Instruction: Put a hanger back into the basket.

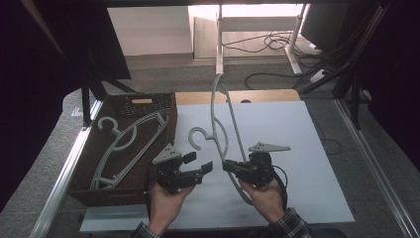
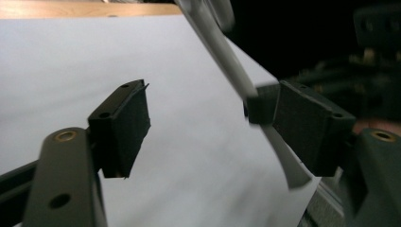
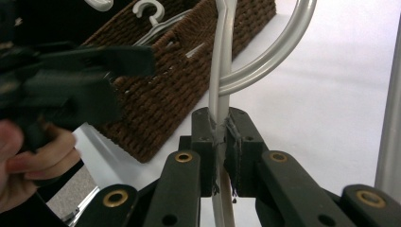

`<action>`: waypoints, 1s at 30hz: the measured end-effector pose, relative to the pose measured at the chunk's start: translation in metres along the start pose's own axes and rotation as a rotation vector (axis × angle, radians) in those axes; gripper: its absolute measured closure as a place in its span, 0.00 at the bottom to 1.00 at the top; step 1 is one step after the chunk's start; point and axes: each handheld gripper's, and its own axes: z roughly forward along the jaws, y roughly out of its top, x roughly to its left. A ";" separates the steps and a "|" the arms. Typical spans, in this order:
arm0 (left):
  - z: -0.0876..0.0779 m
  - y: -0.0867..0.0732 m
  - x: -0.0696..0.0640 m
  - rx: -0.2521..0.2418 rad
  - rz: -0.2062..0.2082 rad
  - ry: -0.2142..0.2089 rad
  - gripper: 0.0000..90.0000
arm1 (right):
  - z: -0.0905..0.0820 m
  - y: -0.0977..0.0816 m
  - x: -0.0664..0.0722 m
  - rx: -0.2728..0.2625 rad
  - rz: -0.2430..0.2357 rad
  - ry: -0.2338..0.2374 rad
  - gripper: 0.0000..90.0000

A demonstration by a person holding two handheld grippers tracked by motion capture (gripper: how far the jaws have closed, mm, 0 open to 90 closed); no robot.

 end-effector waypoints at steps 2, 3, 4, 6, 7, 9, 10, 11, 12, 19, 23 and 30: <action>0.004 0.003 0.001 -0.012 -0.025 -0.012 0.35 | 0.000 -0.002 0.003 -0.006 -0.004 0.004 0.91; 0.006 0.005 0.002 -0.014 -0.034 -0.018 0.37 | 0.001 -0.003 0.005 -0.010 -0.004 0.006 0.91; 0.008 0.006 0.002 -0.016 -0.042 -0.021 0.38 | 0.001 -0.003 0.006 -0.014 -0.005 0.010 0.91; 0.012 0.007 0.004 -0.017 -0.061 -0.033 0.40 | 0.001 -0.004 0.008 -0.021 -0.004 0.016 0.91; 0.014 0.008 0.004 -0.019 -0.072 -0.040 0.41 | 0.001 -0.004 0.008 -0.025 -0.003 0.023 0.91; 0.018 0.009 0.006 -0.017 -0.088 -0.052 0.43 | 0.001 -0.005 0.009 -0.029 -0.001 0.031 0.91; 0.020 0.009 0.006 -0.015 -0.094 -0.056 0.45 | 0.001 -0.005 0.009 -0.031 0.000 0.032 0.91; 0.022 0.009 0.007 -0.015 -0.099 -0.061 0.47 | 0.001 -0.005 0.009 -0.033 0.000 0.031 0.91; 0.023 0.009 0.007 -0.010 -0.111 -0.073 0.48 | 0.001 -0.005 0.010 -0.034 0.000 0.033 0.91; 0.031 0.010 0.012 -0.008 -0.180 -0.172 0.62 | 0.001 -0.006 0.009 -0.044 0.003 0.039 0.91; 0.033 0.012 0.012 -0.013 -0.209 -0.208 0.72 | 0.003 -0.006 0.008 -0.039 0.012 0.050 0.91; 0.033 0.014 0.013 -0.006 -0.260 -0.231 0.86 | 0.005 -0.007 0.010 -0.041 0.006 0.056 0.91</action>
